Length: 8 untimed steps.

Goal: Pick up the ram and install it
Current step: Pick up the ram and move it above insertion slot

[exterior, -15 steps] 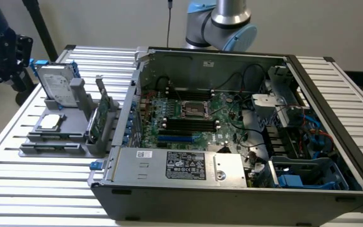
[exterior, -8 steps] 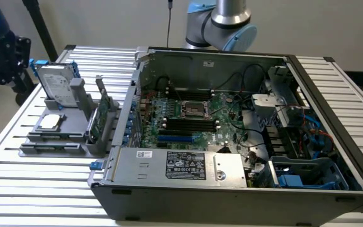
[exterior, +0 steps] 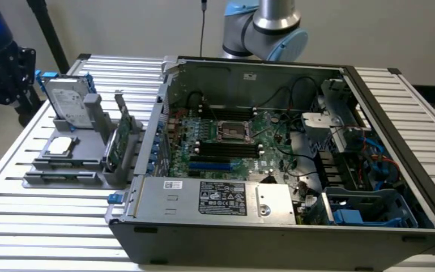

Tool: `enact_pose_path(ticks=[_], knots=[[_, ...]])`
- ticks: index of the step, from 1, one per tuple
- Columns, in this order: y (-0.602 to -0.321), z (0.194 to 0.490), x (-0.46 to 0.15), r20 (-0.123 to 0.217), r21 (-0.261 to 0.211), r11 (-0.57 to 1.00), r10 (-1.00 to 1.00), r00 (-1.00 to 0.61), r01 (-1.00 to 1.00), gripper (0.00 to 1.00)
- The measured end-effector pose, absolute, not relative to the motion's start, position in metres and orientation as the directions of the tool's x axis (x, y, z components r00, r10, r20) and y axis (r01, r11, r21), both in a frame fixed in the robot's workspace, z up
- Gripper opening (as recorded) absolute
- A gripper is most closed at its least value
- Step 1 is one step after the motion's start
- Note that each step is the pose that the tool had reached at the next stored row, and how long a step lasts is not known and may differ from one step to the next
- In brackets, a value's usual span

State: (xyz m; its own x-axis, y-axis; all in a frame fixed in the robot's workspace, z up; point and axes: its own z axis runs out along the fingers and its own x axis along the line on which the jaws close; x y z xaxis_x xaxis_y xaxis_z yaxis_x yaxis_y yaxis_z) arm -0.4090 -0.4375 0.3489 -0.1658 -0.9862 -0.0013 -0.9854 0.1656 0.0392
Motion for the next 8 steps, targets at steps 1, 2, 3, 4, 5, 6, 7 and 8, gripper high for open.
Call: enact_pose_path(ticks=[1, 2, 3, 4, 5, 6, 7, 8], knots=[[-0.4376, 0.3474, -0.4089, -0.001, 0.039, 0.16, -0.987, -0.16, -0.986, 0.11], [-0.4377, 0.3462, -0.4089, -0.001, 0.039, 0.152, -0.988, -0.152, -0.988, 0.11], [-0.4379, 0.3455, -0.4089, -0.001, 0.039, 0.147, -0.989, -0.147, -0.988, 0.11], [-0.4381, 0.3449, -0.4089, -0.001, 0.039, 0.145, -0.989, -0.145, -0.989, 0.11], [-0.4384, 0.3445, -0.4089, -0.001, 0.039, 0.145, -0.989, -0.145, -0.989, 0.11], [-0.4386, 0.344, -0.4089, -0.001, 0.039, 0.145, -0.989, -0.145, -0.989, 0.11], [-0.4388, 0.3434, -0.4089, -0.001, 0.039, 0.145, -0.989, -0.145, -0.989, 0.11], [-0.4393, 0.3426, -0.4089, -0.001, 0.039, 0.145, -0.989, -0.145, -0.989, 0.11]])
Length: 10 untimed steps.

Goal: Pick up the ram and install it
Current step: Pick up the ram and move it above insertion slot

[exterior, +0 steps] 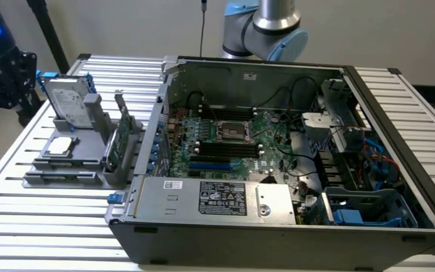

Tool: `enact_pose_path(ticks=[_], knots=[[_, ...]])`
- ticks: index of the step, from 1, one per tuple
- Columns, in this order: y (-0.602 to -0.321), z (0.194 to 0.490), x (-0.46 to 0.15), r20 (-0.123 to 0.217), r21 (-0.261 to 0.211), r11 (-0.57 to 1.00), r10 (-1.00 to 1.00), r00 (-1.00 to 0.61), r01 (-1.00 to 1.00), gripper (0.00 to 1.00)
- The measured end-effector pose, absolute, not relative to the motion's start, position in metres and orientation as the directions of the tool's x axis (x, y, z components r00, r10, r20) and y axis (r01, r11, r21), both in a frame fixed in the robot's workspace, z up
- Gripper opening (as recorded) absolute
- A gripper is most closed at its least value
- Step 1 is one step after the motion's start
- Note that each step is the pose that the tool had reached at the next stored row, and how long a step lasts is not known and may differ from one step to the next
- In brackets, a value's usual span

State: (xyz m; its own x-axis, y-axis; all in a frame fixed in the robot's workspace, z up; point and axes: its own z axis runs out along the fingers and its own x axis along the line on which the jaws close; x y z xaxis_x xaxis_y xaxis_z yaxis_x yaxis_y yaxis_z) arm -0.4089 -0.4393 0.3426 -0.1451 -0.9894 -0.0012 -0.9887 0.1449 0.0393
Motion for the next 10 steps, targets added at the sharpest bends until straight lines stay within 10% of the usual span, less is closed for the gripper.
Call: enact_pose_path(ticks=[10], knots=[[-0.446, 0.327, -0.409, -0.002, 0.039, 0.145, -0.989, -0.145, -0.989, 0.42]])
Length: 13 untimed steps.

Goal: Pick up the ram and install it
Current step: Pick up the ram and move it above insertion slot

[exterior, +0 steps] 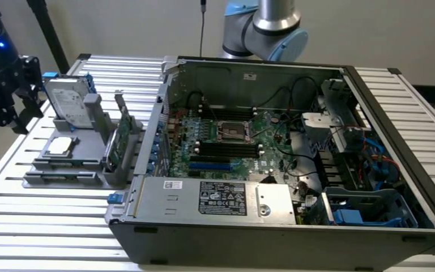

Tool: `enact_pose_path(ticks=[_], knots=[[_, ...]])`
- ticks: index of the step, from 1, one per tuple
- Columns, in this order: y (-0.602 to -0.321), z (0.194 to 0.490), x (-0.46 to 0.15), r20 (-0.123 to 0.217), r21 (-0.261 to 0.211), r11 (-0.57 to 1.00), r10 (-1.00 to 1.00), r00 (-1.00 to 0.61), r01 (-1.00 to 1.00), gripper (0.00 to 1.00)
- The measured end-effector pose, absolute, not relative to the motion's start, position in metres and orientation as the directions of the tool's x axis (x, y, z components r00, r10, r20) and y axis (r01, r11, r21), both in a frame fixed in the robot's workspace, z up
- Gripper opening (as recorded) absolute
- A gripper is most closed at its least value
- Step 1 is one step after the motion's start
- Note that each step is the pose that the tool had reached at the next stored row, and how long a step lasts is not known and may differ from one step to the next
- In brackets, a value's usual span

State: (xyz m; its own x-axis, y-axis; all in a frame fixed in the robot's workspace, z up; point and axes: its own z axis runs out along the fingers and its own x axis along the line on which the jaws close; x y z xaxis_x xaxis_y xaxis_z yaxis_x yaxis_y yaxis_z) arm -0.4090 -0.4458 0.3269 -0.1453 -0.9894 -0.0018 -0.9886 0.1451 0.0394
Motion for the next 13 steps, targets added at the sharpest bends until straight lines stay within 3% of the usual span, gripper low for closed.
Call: enact_pose_path(ticks=[1, 13], knots=[[-0.446, 0.325, -0.409, -0.002, 0.039, 0.145, -0.989, -0.145, -0.989, 0.48], [-0.447, 0.303, -0.409, -0.002, 0.039, 0.132, -0.991, -0.132, -0.99, 0.48]])
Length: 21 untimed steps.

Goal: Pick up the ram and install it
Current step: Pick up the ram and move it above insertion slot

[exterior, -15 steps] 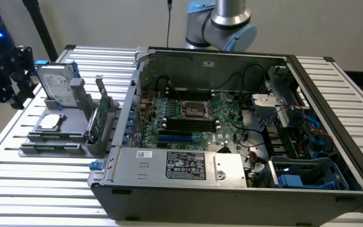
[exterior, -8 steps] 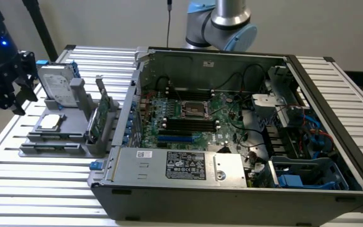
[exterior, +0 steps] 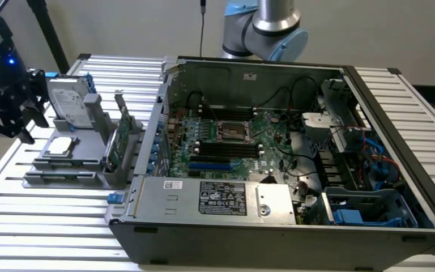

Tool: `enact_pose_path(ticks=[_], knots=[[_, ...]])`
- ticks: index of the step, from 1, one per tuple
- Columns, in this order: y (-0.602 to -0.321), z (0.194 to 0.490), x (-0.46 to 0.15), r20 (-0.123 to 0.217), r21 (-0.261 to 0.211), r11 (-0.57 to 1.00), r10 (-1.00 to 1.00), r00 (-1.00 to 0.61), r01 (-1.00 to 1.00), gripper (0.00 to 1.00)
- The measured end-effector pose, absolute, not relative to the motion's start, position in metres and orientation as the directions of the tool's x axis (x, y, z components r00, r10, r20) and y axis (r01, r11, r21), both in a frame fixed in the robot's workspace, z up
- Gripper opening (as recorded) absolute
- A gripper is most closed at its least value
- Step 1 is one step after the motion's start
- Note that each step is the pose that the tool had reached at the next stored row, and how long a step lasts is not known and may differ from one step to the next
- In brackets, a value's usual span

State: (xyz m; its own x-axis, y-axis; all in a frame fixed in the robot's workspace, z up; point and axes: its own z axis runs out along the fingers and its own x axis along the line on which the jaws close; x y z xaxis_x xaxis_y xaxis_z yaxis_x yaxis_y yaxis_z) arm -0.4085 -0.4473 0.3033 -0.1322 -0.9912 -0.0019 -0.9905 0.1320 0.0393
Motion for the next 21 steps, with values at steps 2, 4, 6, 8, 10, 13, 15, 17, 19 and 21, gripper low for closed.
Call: enact_pose_path(ticks=[2, 4, 6, 8, 10, 13, 15, 17, 19, 21], knots=[[-0.447, 0.3, -0.408, -0.002, 0.039, 0.129, -0.992, -0.129, -0.991, 0.48], [-0.448, 0.296, -0.408, -0.002, 0.039, 0.125, -0.992, -0.125, -0.991, 0.48], [-0.448, 0.292, -0.408, -0.002, 0.039, 0.121, -0.993, -0.121, -0.992, 0.48], [-0.448, 0.289, -0.408, -0.002, 0.039, 0.118, -0.993, -0.118, -0.992, 0.48], [-0.449, 0.285, -0.408, -0.002, 0.039, 0.115, -0.993, -0.115, -0.993, 0.48], [-0.45, 0.28, -0.408, -0.002, 0.039, 0.11, -0.994, -0.11, -0.993, 0.48], [-0.45, 0.276, -0.408, -0.002, 0.039, 0.107, -0.994, -0.107, -0.994, 0.48], [-0.451, 0.272, -0.408, -0.002, 0.039, 0.104, -0.995, -0.104, -0.994, 0.48], [-0.451, 0.269, -0.408, -0.002, 0.039, 0.101, -0.995, -0.101, -0.994, 0.48], [-0.451, 0.265, -0.408, -0.002, 0.039, 0.098, -0.995, -0.098, -0.994, 0.48]])
